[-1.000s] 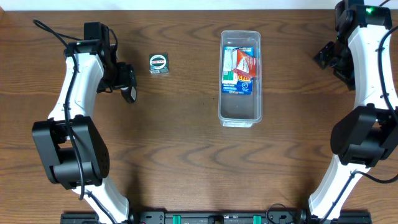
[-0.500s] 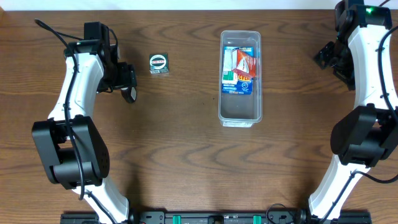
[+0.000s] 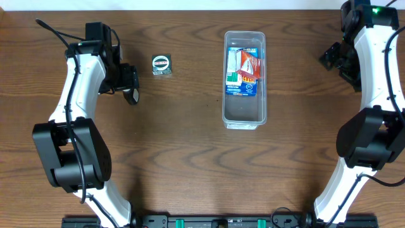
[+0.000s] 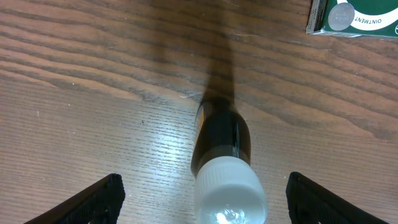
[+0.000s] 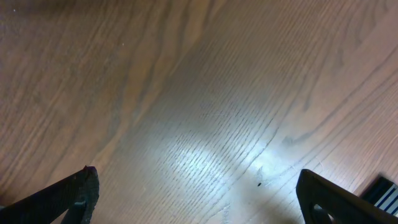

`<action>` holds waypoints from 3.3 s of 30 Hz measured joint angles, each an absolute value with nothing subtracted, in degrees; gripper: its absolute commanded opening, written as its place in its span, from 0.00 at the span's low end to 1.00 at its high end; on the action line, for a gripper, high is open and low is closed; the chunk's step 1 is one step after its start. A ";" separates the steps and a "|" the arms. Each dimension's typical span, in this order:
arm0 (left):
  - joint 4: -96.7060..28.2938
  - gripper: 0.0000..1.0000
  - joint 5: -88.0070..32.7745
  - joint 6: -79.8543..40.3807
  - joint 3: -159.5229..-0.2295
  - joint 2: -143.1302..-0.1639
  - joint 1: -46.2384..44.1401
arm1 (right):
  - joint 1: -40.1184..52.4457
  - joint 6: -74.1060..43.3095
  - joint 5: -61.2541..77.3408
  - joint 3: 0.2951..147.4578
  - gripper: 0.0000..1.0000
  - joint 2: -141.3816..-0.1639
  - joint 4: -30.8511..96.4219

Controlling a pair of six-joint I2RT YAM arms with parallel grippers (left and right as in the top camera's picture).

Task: Pack container

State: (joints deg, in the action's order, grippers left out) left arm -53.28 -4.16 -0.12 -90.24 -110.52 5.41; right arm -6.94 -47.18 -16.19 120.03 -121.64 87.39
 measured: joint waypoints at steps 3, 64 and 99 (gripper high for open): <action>-53.36 0.84 -4.16 -0.12 -90.21 -110.52 5.41 | -6.94 -47.18 -16.19 120.03 0.99 -121.64 87.39; -50.54 0.39 -6.26 1.56 -88.42 -110.59 5.41 | -6.94 -47.18 -16.19 120.03 0.99 -121.64 87.39; -53.41 0.33 -7.70 1.56 -90.48 -104.05 5.41 | -6.94 -47.18 -16.19 120.03 0.99 -121.64 87.39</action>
State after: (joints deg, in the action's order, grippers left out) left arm -53.41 -7.70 1.56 -90.48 -104.05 5.41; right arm -6.94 -47.18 -16.19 120.03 -121.64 87.39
